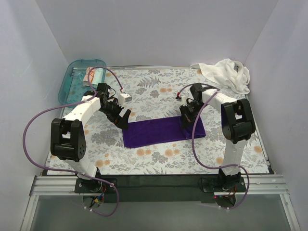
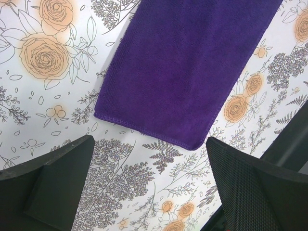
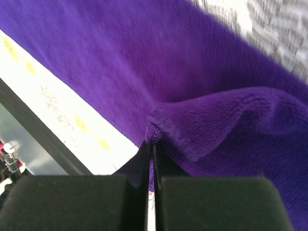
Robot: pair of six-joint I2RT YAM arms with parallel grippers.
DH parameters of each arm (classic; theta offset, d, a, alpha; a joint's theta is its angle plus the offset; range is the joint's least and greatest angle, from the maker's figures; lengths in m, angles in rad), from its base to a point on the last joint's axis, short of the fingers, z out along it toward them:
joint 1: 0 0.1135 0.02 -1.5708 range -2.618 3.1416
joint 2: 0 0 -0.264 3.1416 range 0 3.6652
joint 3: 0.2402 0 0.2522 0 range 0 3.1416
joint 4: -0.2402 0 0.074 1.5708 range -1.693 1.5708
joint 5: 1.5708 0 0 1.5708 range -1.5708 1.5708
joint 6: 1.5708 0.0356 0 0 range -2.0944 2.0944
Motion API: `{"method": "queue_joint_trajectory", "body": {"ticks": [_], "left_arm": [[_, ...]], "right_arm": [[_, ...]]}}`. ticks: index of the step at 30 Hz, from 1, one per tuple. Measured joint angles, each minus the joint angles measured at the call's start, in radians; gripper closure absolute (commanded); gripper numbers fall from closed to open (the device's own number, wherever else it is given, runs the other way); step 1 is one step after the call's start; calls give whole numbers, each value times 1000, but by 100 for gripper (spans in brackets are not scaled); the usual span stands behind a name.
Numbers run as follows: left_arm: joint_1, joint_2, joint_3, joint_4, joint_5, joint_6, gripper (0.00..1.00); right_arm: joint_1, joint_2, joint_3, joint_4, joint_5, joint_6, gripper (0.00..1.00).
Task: Roll the towels
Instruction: Fold the towel
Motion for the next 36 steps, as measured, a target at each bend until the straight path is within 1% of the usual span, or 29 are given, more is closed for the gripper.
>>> {"method": "queue_joint_trajectory", "body": {"ticks": [4,5,6,7,9,10,11,14,18,19,20,21,22,23,24,26,29,30,31,36], "left_arm": [[0,0,0,-1,0,3,2],[0,0,0,-1,-1,4,2],[0,0,0,-2,-1,5,2],[1,0,0,-4,-1,5,2],[1,0,0,-7,-1,6,2],[1,0,0,-10,0,7,2],[1,0,0,-11,0,9,2],[1,-2,-5,-11,3,19,2],[1,-28,-39,-15,31,44,2],[1,-38,-46,-16,42,52,2],[1,-47,-51,-19,52,62,8],[1,-56,-55,-18,64,71,11],[1,-62,-59,-18,70,77,14],[1,-69,-63,-19,77,86,16],[1,-74,-68,-18,82,92,19],[1,-76,-76,-18,90,101,20],[1,-75,-83,-18,93,102,21],[1,-75,-83,-16,95,101,21],[1,-75,-84,-14,96,101,21],[1,-75,-101,-8,99,98,19]], "right_arm": [[8,22,35,5,-6,4,99],[10,25,37,5,-6,5,96],[11,28,37,5,-6,6,87],[12,32,37,4,-7,9,73],[16,41,37,3,-14,12,61],[16,44,37,2,-21,11,53],[16,46,37,0,-31,11,52],[12,37,37,-10,-65,-1,52],[-25,-23,37,-28,-126,-23,57],[-46,-50,37,-30,-138,-30,60],[-69,-77,37,-31,-148,-40,64],[-92,-105,37,-31,-152,-50,67],[-109,-125,37,-31,-153,-56,77],[-127,-142,38,-31,-150,-70,81],[-146,-154,39,-31,-139,-79,85],[-162,-155,42,-33,-119,-86,90],[-153,-117,46,-32,-106,-91,92],[-149,-101,49,-30,-104,-91,92],[-141,-80,54,-26,-101,-89,89],[-94,12,79,-2,-88,-67,87]]}}
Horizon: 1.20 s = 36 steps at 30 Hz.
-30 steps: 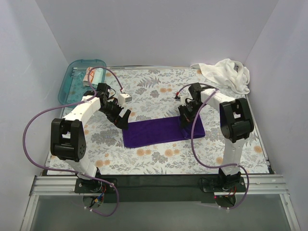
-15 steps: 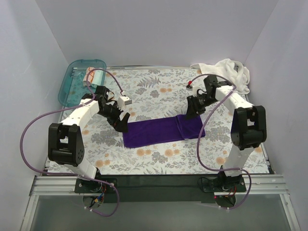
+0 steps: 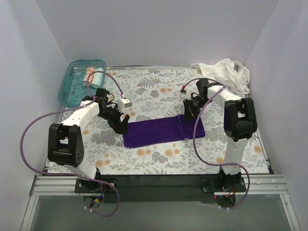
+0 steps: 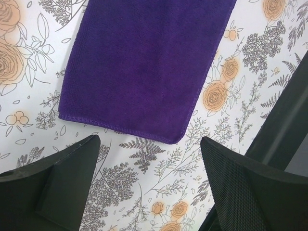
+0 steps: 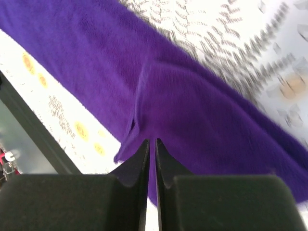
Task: Roll the towels
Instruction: Fold the towel
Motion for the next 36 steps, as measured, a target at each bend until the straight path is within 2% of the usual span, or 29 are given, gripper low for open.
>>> {"method": "queue_joint_trajectory", "body": {"ticks": [6,10,11,15,17,21,28,31,36], "left_arm": [[0,0,-32,21,0,-15,17],[-5,0,-51,27,0,-15,18],[-9,-1,-57,27,-2,-13,20],[-72,-17,-104,48,-34,-1,28],[-146,-34,-131,53,-65,6,31],[-242,-30,-134,67,-80,-2,52],[-243,103,-108,116,-125,-21,64],[-234,135,-83,113,-138,-27,65],[-187,217,15,74,-148,-8,68]], "right_arm": [[76,98,27,43,7,40,74],[92,120,41,40,-11,64,54],[91,117,44,35,-16,66,53],[66,74,45,12,-22,34,55],[27,29,45,-6,-16,6,56],[-58,-48,49,-28,44,-51,58],[-87,32,65,-12,137,-99,62],[-82,91,52,1,151,-106,64],[-84,8,-70,64,137,-111,62]]}}
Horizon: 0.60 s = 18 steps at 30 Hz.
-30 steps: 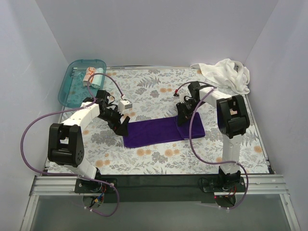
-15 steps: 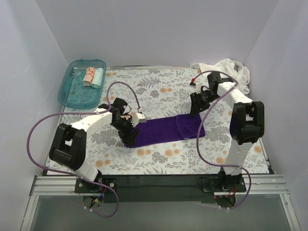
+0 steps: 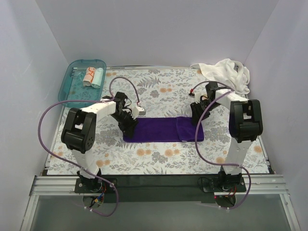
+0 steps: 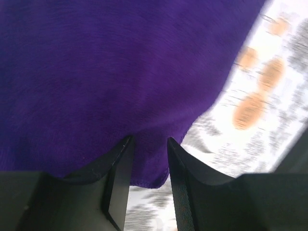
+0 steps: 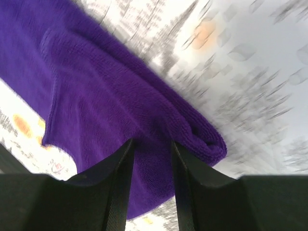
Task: Roll the towels
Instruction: Fold the towel
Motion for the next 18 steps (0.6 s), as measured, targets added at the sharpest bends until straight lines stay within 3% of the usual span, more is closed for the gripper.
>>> {"method": "queue_joint_trajectory", "body": {"ticks": [5,7,9,13,16,18], "left_arm": [[87,171,248,0,-45,52,63],[112,251,372,14,-47,66,44],[123,309,468,-4,-37,76,33],[126,446,714,-2,15,39,31],[126,409,684,5,82,-36,34],[126,302,555,30,86,-94,38]], "right_arm": [[8,-151,-217,23,-50,11,59],[27,-190,-274,14,-79,11,56],[75,-221,-312,-9,-121,5,55],[191,-283,-323,-67,-232,0,56],[142,-284,-267,-93,-260,5,56],[114,-282,-237,-90,-248,8,56]]}}
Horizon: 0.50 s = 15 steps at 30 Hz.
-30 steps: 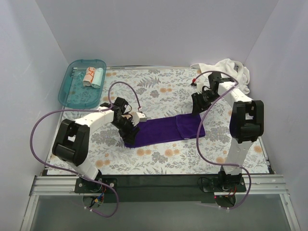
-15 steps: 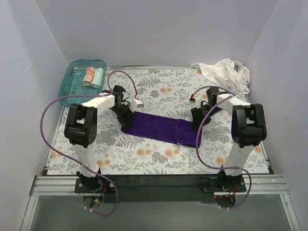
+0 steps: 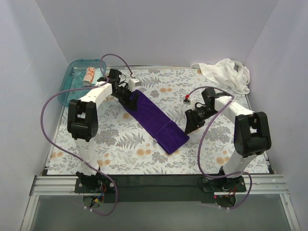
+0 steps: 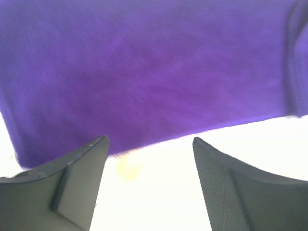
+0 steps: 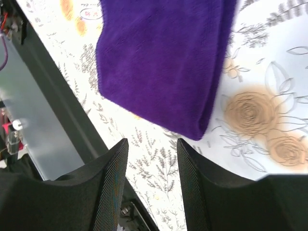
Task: Roll the towels
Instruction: Fold the towel
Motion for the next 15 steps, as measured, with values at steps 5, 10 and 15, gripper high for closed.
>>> {"method": "queue_joint_trajectory", "body": {"ticks": [5,10,15], "left_arm": [[0,-226,-172,65,-69,-131,46],[0,-211,-240,124,-137,-222,54],[0,-87,-217,142,-138,-244,61]], "right_arm": [[-5,92,35,26,46,26,57],[9,182,18,64,69,48,79],[22,199,-19,102,51,69,81]]}}
